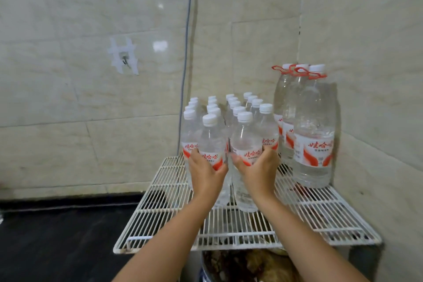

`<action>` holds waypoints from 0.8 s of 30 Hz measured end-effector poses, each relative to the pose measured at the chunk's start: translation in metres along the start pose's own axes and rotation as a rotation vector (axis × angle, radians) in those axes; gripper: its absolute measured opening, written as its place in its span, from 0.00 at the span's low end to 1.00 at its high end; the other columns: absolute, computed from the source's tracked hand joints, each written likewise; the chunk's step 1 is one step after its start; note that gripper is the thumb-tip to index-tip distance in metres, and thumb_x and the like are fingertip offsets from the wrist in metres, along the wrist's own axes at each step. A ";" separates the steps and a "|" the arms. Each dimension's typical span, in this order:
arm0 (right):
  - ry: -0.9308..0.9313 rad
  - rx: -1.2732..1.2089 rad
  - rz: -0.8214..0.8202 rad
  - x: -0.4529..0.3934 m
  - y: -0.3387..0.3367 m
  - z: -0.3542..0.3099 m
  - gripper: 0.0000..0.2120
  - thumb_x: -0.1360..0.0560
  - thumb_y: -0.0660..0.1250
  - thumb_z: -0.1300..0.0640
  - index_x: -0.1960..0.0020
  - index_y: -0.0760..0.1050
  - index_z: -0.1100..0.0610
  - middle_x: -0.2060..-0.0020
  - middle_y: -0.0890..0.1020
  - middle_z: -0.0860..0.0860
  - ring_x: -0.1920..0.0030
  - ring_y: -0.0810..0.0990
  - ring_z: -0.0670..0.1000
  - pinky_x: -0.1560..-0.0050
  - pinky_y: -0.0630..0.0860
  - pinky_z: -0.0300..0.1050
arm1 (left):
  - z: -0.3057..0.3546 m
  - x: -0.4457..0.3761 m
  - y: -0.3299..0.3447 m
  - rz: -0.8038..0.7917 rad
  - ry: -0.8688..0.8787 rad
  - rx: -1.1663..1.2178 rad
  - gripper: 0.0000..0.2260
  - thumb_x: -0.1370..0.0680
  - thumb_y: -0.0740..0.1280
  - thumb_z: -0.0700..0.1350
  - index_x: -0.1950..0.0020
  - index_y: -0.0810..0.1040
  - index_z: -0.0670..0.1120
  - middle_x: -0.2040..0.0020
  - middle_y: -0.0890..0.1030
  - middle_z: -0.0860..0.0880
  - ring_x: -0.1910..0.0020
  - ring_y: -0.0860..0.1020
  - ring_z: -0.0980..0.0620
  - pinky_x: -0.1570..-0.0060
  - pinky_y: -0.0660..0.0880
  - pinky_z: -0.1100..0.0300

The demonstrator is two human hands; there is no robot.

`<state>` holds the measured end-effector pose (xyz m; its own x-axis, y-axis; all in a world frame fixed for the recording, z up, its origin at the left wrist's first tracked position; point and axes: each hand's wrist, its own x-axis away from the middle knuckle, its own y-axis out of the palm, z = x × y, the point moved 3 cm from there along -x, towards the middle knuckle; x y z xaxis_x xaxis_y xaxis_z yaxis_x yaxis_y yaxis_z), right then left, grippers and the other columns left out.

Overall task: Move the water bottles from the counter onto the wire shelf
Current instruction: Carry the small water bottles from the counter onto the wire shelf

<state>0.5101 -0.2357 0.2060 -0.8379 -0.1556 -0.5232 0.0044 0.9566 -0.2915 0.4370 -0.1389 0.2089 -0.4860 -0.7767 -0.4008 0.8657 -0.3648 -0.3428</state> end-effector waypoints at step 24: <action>-0.054 0.241 -0.155 0.030 0.001 0.006 0.42 0.29 0.71 0.54 0.25 0.47 0.57 0.28 0.61 0.55 0.29 0.63 0.52 0.38 0.61 0.37 | -0.031 0.007 -0.003 -0.279 0.311 -0.227 0.43 0.26 0.69 0.47 0.33 0.33 0.60 0.32 0.67 0.46 0.36 0.70 0.51 0.47 0.66 0.66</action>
<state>0.4886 -0.2409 0.1852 -0.8085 -0.3145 -0.4973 0.0134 0.8351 -0.5499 0.4272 -0.1270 0.1812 -0.7389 -0.4620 -0.4906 0.6659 -0.3890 -0.6366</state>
